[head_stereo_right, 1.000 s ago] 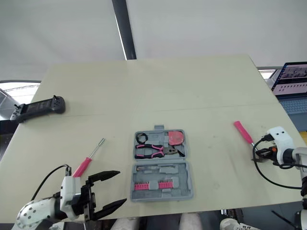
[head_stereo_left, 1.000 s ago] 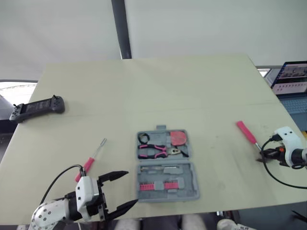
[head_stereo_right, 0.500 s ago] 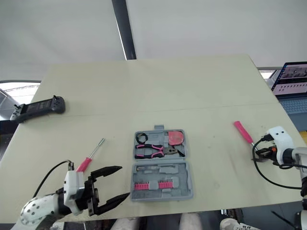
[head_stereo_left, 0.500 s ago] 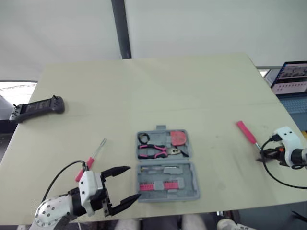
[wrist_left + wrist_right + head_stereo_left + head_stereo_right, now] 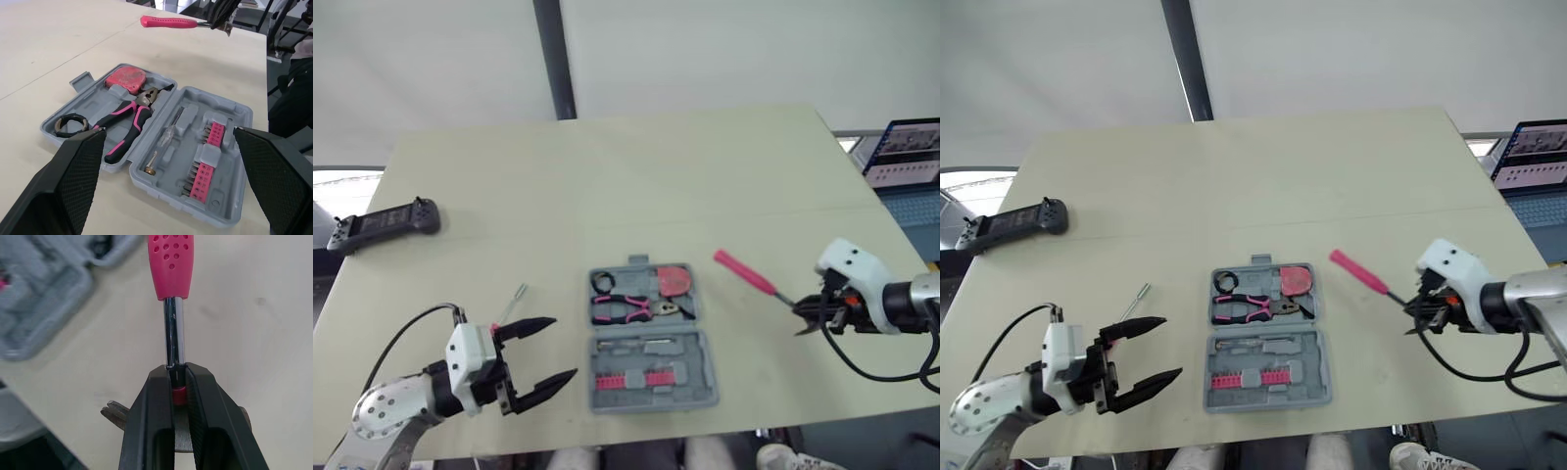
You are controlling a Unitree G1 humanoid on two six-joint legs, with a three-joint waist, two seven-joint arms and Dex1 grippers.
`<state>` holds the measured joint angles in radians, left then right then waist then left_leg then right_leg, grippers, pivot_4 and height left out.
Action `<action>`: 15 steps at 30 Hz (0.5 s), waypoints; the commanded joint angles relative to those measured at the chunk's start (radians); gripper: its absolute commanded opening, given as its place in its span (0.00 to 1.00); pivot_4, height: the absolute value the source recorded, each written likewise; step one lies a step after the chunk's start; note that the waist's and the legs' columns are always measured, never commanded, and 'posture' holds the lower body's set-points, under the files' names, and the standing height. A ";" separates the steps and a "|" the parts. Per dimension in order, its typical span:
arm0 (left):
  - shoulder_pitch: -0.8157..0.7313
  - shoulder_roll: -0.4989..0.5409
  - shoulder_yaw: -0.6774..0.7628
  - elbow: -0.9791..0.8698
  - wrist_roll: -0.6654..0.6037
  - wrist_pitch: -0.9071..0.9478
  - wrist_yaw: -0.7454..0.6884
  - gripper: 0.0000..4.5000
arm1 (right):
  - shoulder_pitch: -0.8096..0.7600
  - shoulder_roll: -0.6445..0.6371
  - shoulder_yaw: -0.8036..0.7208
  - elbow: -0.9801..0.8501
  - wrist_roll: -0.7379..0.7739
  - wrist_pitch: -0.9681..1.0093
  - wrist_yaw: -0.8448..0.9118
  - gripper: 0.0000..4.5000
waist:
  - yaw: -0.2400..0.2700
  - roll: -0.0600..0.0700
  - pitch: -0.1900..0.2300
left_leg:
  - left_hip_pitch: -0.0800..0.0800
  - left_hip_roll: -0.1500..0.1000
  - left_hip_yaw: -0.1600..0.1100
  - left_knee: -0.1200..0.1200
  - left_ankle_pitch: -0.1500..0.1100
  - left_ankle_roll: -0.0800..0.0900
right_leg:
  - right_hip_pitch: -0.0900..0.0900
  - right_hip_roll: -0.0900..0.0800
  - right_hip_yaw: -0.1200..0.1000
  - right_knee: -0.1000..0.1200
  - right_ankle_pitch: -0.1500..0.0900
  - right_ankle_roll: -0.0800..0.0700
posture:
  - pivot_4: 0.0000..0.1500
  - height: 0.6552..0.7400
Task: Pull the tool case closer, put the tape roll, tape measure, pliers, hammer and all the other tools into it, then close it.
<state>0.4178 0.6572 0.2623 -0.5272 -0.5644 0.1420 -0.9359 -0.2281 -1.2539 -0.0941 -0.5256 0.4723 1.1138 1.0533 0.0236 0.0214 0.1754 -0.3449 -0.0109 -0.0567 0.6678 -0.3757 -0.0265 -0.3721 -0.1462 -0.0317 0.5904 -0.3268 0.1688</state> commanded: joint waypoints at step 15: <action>0.221 0.002 0.130 0.023 -0.002 -0.129 -0.173 1.00 | -0.507 0.064 0.628 -0.359 -0.006 0.227 -0.077 0.01 | -0.002 -0.003 0.000 | -0.007 0.000 -0.003 0.003 0.000 0.000 | -0.005 0.000 -0.002 0.000 0.000 0.000 | 1.00 1.00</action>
<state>0.6143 0.6646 0.3757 -0.5072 -0.5734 0.0399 -1.0928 -0.6983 -1.2007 0.4892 -0.8523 0.4898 1.3152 0.9950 0.0218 0.0185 0.1750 -0.3519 -0.0111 -0.0598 0.6710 -0.3757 -0.0266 -0.3775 -0.1464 -0.0341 0.5910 -0.3265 0.1685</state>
